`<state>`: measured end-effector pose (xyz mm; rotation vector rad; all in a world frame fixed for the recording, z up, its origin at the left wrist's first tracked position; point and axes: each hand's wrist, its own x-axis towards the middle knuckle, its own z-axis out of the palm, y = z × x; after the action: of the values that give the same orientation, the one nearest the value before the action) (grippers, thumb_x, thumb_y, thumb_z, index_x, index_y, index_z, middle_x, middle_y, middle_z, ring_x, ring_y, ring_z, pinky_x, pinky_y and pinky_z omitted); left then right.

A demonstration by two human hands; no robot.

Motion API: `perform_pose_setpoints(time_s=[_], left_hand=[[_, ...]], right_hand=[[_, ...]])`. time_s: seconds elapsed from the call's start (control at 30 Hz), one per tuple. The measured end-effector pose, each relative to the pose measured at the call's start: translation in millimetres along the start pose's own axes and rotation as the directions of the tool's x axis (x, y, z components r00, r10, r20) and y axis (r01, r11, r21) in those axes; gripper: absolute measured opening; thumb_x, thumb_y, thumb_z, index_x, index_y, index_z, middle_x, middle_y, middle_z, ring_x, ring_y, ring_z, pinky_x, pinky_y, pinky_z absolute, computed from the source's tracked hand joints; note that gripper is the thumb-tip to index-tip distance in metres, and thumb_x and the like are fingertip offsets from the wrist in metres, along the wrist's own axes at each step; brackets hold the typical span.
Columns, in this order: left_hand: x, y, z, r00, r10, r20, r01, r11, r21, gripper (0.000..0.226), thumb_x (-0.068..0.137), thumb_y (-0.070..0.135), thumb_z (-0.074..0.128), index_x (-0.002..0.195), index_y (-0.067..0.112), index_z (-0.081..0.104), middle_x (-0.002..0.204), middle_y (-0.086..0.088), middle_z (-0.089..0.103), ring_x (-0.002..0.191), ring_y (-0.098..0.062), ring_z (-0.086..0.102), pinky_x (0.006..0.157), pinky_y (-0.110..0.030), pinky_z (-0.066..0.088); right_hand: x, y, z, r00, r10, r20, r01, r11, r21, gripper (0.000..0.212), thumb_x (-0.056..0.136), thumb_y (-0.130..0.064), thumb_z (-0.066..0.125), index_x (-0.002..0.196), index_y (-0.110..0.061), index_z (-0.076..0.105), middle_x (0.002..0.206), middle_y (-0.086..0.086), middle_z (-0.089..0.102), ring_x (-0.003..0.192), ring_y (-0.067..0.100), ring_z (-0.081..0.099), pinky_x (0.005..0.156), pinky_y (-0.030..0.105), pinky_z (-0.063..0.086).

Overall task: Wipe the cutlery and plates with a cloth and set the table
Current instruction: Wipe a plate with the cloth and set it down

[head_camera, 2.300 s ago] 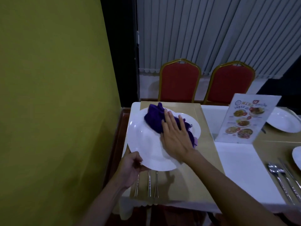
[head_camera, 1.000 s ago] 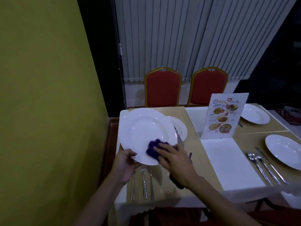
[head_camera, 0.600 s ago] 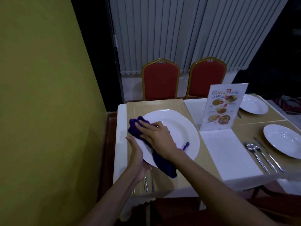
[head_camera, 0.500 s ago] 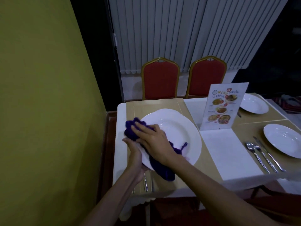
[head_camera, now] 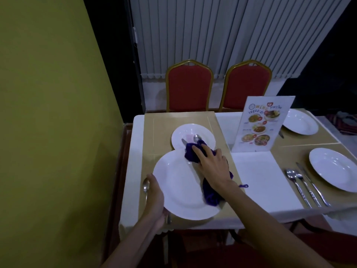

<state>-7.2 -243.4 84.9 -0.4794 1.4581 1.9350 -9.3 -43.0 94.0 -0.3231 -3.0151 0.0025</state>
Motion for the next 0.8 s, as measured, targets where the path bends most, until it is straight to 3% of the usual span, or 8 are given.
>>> perform_pose_setpoints(time_s=[0.1,0.23,0.43,0.63,0.73,0.8], left_hand=[[13,-24,-3,0.997,-0.047,-0.059,0.050,0.997,0.057,0.060,0.090,0.074,0.020,0.129,0.040,0.052,0.122,0.004,0.067,0.108,-0.024,0.064,0.096,-0.052,0.051],[34,-51,4,0.970,-0.165,-0.179,0.174,0.984,0.033,0.060,0.091,0.072,0.025,0.134,0.037,0.046,0.130,0.002,0.060,0.115,-0.028,0.059,0.066,-0.037,0.059],[77,-92,25,0.938,-0.227,-0.262,0.207,0.973,-0.104,0.068,0.090,0.071,0.032,0.145,0.030,0.039,0.141,-0.004,0.053,0.109,-0.032,0.058,0.057,-0.037,0.057],[110,-116,42,0.935,-0.132,-0.330,0.107,0.990,-0.091,0.061,0.095,0.064,0.034,0.142,0.027,0.042,0.134,-0.001,0.056,0.109,-0.027,0.058,0.069,-0.038,0.056],[147,-147,23,0.922,-0.079,-0.379,0.096,0.995,0.028,0.093,0.069,0.089,0.038,0.141,0.031,0.043,0.138,0.000,0.055,0.117,-0.028,0.058,0.094,-0.052,0.053],[148,-147,18,0.925,-0.059,-0.376,0.112,0.987,0.119,0.099,0.065,0.088,0.035,0.142,0.027,0.044,0.136,-0.002,0.056,0.117,-0.028,0.058,0.100,-0.052,0.048]], right_hand=[[-8,37,10,0.996,0.073,0.046,-0.079,0.987,0.142,0.053,0.094,-0.014,0.051,0.145,-0.025,0.039,0.147,0.003,0.045,0.097,0.039,0.052,0.074,0.040,0.048],[-12,76,17,0.981,0.193,-0.002,-0.175,0.895,0.409,0.048,0.091,-0.018,0.059,0.138,-0.022,0.049,0.137,0.006,0.057,0.099,0.037,0.058,0.071,0.037,0.048],[-10,102,20,0.969,0.241,-0.050,-0.175,0.817,0.549,0.050,0.089,-0.012,0.061,0.137,-0.018,0.051,0.127,0.005,0.064,0.095,0.023,0.062,0.071,0.028,0.039],[-11,110,34,0.973,0.231,0.014,-0.190,0.763,0.618,0.049,0.090,-0.013,0.062,0.137,-0.019,0.051,0.122,0.004,0.066,0.093,0.019,0.061,0.074,0.026,0.040],[-10,111,44,0.975,0.217,0.044,-0.196,0.752,0.630,0.048,0.090,-0.014,0.062,0.137,-0.021,0.051,0.123,0.002,0.065,0.093,0.018,0.061,0.073,0.026,0.041],[-11,110,50,0.975,0.216,0.058,-0.202,0.740,0.641,0.048,0.090,-0.015,0.062,0.136,-0.021,0.051,0.120,0.001,0.066,0.091,0.017,0.060,0.072,0.026,0.040]])
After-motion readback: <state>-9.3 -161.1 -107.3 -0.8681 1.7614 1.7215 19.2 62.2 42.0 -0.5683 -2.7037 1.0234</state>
